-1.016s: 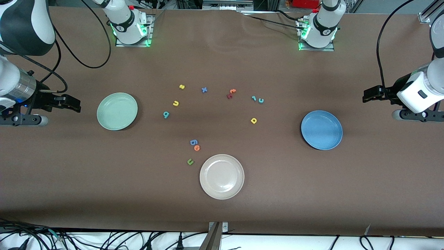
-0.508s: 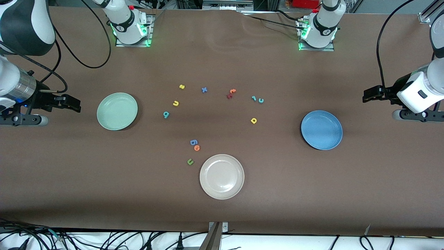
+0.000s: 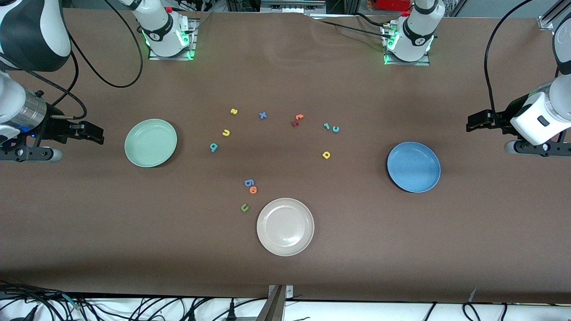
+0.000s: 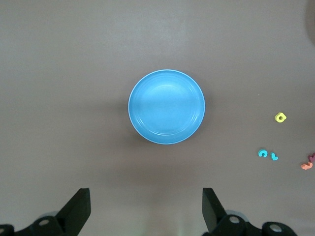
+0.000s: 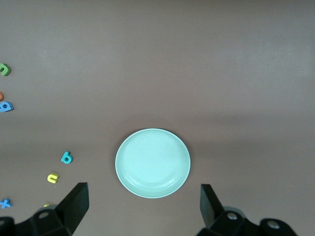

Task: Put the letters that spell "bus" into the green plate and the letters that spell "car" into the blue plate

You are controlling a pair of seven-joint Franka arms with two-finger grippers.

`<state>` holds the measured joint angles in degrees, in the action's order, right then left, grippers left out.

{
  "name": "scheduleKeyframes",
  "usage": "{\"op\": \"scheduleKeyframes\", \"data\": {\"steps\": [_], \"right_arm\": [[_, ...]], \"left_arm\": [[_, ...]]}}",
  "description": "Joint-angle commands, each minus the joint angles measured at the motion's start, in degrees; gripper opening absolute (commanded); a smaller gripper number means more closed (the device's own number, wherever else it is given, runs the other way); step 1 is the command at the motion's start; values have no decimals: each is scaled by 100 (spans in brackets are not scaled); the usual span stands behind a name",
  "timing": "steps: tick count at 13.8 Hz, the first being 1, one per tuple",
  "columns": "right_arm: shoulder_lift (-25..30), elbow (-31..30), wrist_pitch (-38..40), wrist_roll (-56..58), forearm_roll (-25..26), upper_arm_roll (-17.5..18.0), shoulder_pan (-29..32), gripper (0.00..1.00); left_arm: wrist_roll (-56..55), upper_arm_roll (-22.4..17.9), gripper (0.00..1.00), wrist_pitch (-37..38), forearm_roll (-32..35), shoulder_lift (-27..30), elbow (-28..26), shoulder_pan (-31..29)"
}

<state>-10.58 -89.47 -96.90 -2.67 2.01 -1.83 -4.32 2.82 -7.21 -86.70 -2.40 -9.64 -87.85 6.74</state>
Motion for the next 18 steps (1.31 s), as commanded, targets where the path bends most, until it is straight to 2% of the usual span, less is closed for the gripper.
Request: {"op": "scheduleKeyframes", "data": {"steps": [1, 18], "right_arm": [[47, -27, 39, -111, 37, 16, 1, 100], [47, -18, 251, -111, 98, 16, -7, 100]], "left_arm": [[131, -26, 100, -5, 73, -47, 102, 12], [131, -26, 100, -5, 73, -47, 102, 12]]}}
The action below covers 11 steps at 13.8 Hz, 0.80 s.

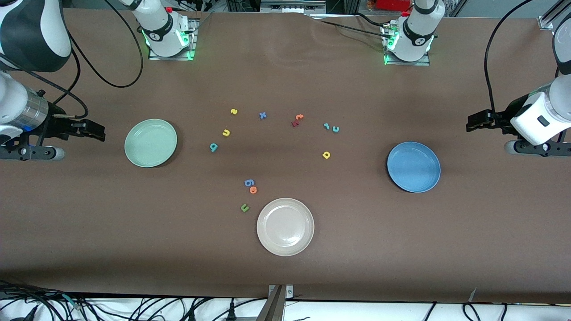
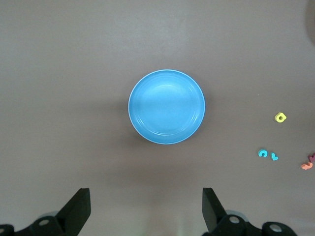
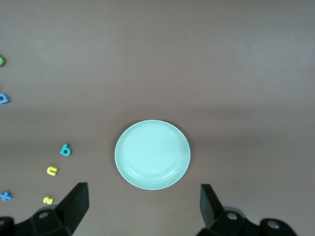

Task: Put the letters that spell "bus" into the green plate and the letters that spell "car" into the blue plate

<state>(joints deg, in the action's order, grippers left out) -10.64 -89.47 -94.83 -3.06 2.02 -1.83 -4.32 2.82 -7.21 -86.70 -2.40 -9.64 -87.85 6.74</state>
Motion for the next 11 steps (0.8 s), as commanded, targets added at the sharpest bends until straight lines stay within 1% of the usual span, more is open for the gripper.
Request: {"op": "scheduleKeyframes", "data": {"steps": [1, 7, 11], "right_arm": [[54, -27, 52, -37, 97, 16, -7, 100], [62, -36, 105, -194, 88, 25, -121, 99], [10, -114, 228, -1116, 44, 34, -525, 98]], "left_arm": [[131, -26, 100, -5, 73, -47, 102, 11], [131, -26, 100, -5, 73, -47, 102, 11], [131, -26, 100, -5, 73, -47, 102, 11]]}}
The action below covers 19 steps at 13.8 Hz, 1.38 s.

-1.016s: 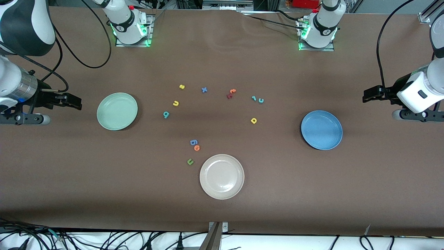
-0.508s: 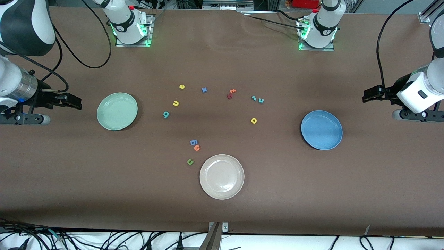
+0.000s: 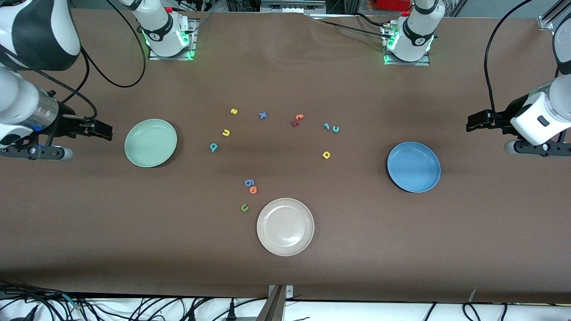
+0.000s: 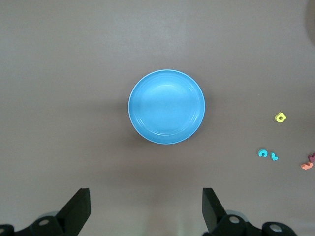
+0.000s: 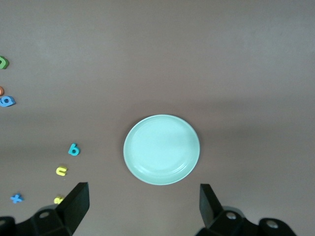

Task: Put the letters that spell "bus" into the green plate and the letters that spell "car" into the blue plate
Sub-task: 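Reach the right gripper to yellow 2 while the left gripper reaches yellow letter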

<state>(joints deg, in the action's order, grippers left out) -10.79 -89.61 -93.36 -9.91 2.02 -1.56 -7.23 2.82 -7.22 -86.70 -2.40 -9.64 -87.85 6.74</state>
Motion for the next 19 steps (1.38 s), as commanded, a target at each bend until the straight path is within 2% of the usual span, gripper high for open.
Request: {"op": "scheduleKeyframes", "data": {"steps": [1, 5, 8, 10, 12, 14, 16, 19], "right_arm": [[7, -162, 73, -650, 18, 7, -348, 98], [-238, -338, -94, -1608, -53, 15, -1015, 98], [-538, -600, -646, -2328, -53, 15, -1578, 98], [-538, -1109, -1234, -2856, -53, 41, -1886, 98], [-538, -1593, -1727, -3182, -140, 330, -1922, 98], [-538, -2076, -2201, -3201, -482, 419, -1940, 98], [-538, -2603, -2781, -3210, -545, 621, -1940, 98], [-573, -3465, -3941, -3368, -545, 788, -1940, 97]], "left_arm": [[131, -25, 100, -5, 73, -47, 102, 12], [79, -17, 100, -22, -14, -134, 102, 90], [96, 36, 100, 4, -277, -169, 93, 152], [78, 62, 100, 39, -305, -318, 93, 257], [122, 80, 100, 31, -313, -319, 93, 275], [105, 89, 100, 39, -313, -328, 93, 520], [131, 98, 100, 30, -313, -371, 93, 644], [96, 98, 100, 22, -768, -565, 93, 767]]}}
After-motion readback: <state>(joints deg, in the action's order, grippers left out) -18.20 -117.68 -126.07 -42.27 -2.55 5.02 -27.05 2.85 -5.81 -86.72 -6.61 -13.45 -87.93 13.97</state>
